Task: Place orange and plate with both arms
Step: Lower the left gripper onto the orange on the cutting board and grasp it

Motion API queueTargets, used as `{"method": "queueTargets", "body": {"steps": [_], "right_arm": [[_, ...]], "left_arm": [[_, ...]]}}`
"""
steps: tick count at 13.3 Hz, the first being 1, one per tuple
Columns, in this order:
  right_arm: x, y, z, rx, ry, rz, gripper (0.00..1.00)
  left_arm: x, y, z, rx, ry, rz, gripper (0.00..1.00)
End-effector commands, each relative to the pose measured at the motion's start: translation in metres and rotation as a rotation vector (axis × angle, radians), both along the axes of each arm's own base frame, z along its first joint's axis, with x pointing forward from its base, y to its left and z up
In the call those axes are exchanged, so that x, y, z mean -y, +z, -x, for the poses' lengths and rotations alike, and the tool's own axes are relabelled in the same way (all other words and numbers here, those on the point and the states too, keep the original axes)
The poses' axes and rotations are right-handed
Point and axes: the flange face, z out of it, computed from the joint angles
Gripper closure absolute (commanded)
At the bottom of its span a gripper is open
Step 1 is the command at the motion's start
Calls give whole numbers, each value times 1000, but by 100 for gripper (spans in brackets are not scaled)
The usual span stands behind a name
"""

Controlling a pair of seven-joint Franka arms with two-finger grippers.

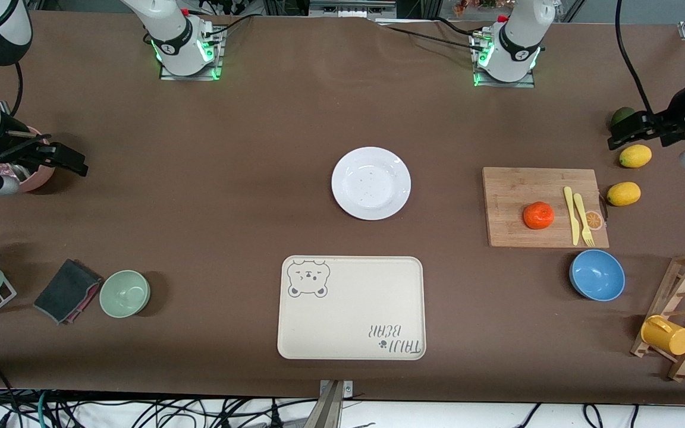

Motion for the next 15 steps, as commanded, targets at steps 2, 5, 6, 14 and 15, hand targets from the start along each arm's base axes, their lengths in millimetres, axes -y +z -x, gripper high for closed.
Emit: {"method": "queueTargets", "body": {"steps": [2,5,6,14,15], "right_arm": [[0,4,1,-1,-6,-14,0],[0,4,1,-1,-6,-14,0],[0,4,1,-1,-6,-14,0],[1,4,1,-3,-4,-14,0],[0,4,1,-3,-1,-16,0]], "left_arm": [[-22,-44,-23,-35,1,-23,0],[-21,-101,-17,-47,-3,-20,0],[-21,-123,-15,-36,-5,-16,0],[-18,-280,21,117,-12,-10,0],[-17,-294,24,134,-16,-9,0]]}}
